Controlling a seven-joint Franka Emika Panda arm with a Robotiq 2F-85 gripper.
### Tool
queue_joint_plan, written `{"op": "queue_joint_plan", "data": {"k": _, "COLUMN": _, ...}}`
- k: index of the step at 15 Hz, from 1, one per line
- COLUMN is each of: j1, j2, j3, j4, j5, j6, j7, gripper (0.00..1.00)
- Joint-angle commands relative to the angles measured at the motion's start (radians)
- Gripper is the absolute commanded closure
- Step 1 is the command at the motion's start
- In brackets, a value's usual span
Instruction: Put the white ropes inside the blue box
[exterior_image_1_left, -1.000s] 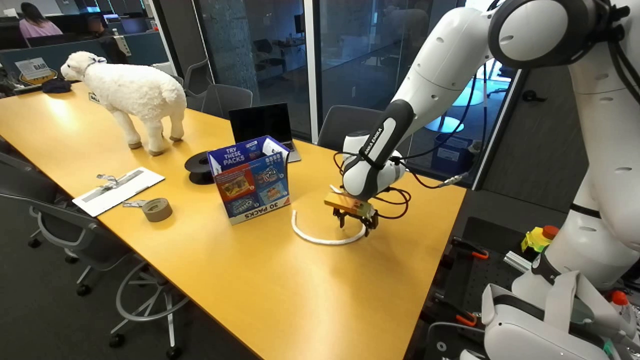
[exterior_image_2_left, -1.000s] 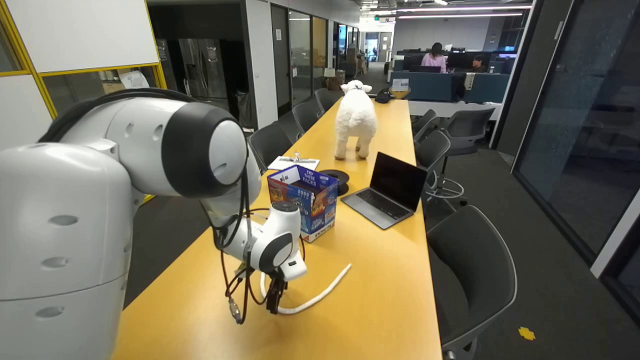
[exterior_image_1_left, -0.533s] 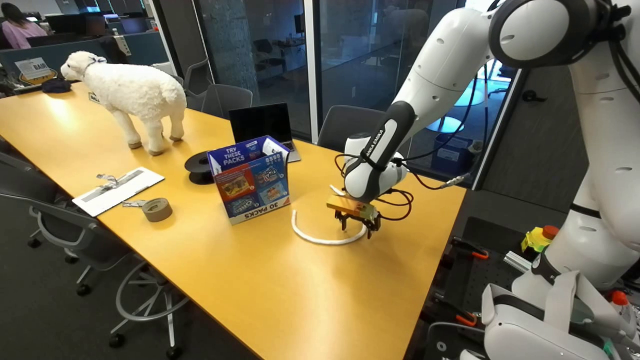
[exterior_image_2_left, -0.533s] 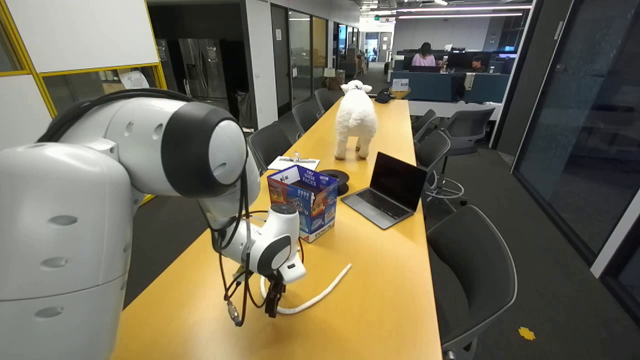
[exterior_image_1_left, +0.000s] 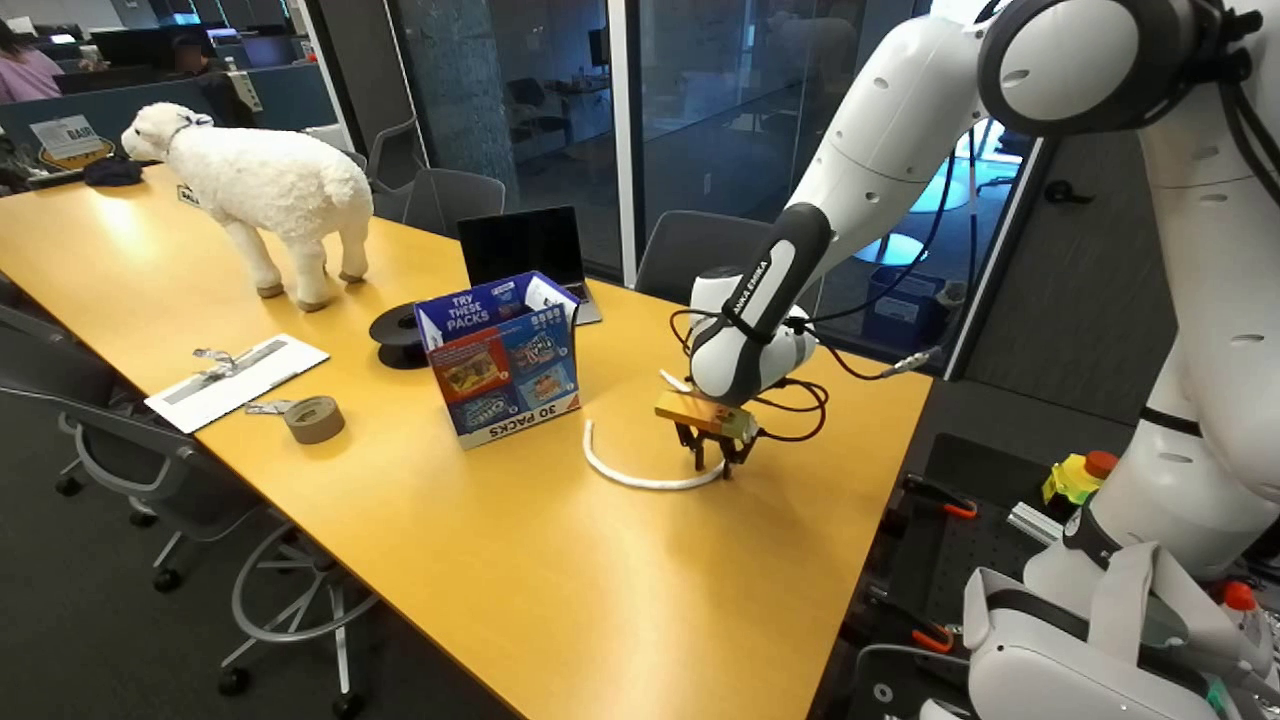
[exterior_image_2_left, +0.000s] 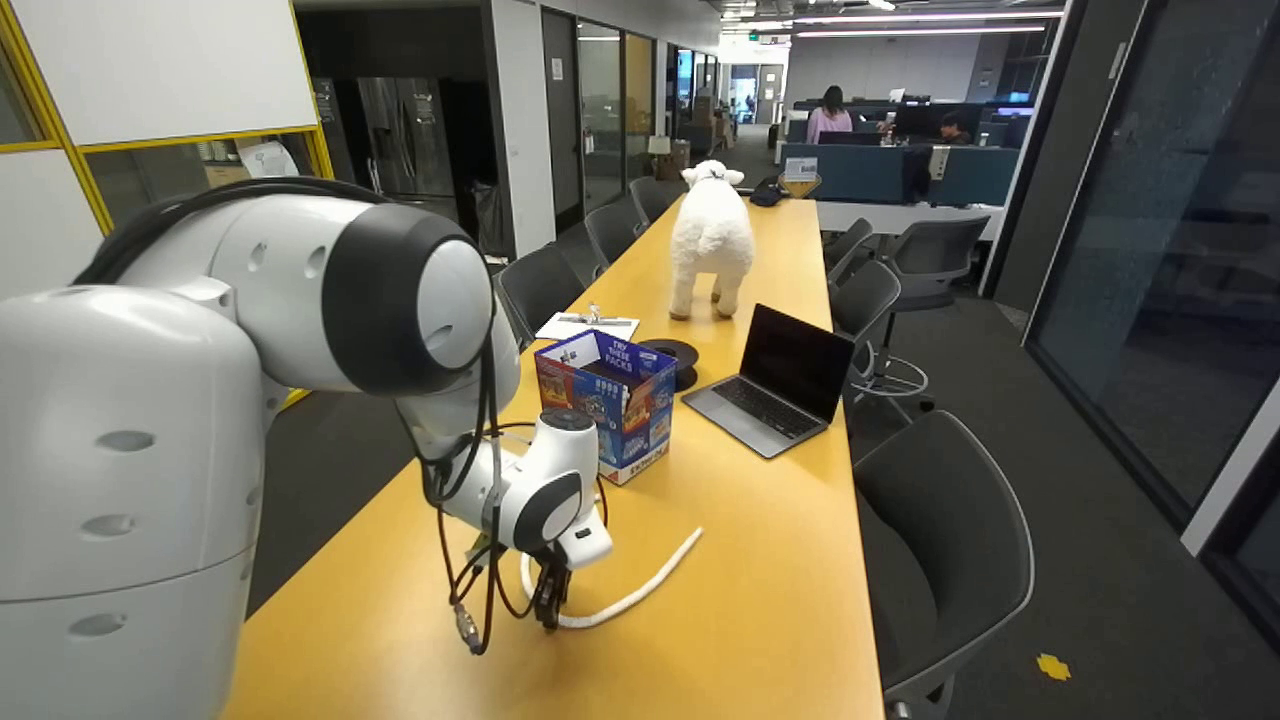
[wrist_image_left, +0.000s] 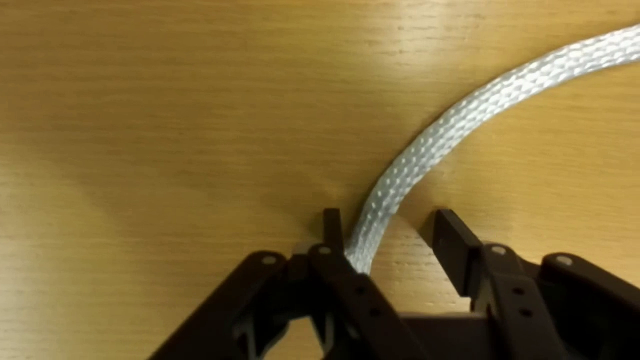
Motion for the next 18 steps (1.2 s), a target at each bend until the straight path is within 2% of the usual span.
{"op": "queue_joint_plan", "data": {"k": 1, "j1": 0.002, "j2": -0.022, "j3": 0.002, "j4": -0.022, "j5": 0.023, "j6": 0.031, "j7": -0.032, "gripper": 0.80}}
{"op": "queue_joint_plan", "data": {"k": 2, "j1": 0.003, "j2": -0.021, "j3": 0.002, "j4": -0.022, "j5": 0.023, "j6": 0.034, "j7": -0.033, "gripper": 0.87}}
{"op": "queue_joint_plan", "data": {"k": 5, "j1": 0.003, "j2": -0.018, "j3": 0.002, "j4": -0.021, "j5": 0.024, "j6": 0.039, "j7": -0.035, "gripper": 0.94}}
{"op": "queue_joint_plan", "data": {"k": 7, "j1": 0.005, "j2": -0.011, "j3": 0.001, "j4": -0.012, "j5": 0.024, "j6": 0.045, "j7": -0.033, "gripper": 0.89}}
{"op": "queue_joint_plan", "data": {"k": 11, "j1": 0.025, "j2": -0.008, "j3": -0.007, "j4": 0.070, "j5": 0.008, "j6": 0.046, "j7": -0.021, "gripper": 0.90}}
{"op": "queue_joint_plan", "data": {"k": 18, "j1": 0.051, "j2": -0.045, "j3": -0.022, "j4": 0.325, "j5": -0.023, "j6": 0.042, "j7": -0.024, "gripper": 0.91}}
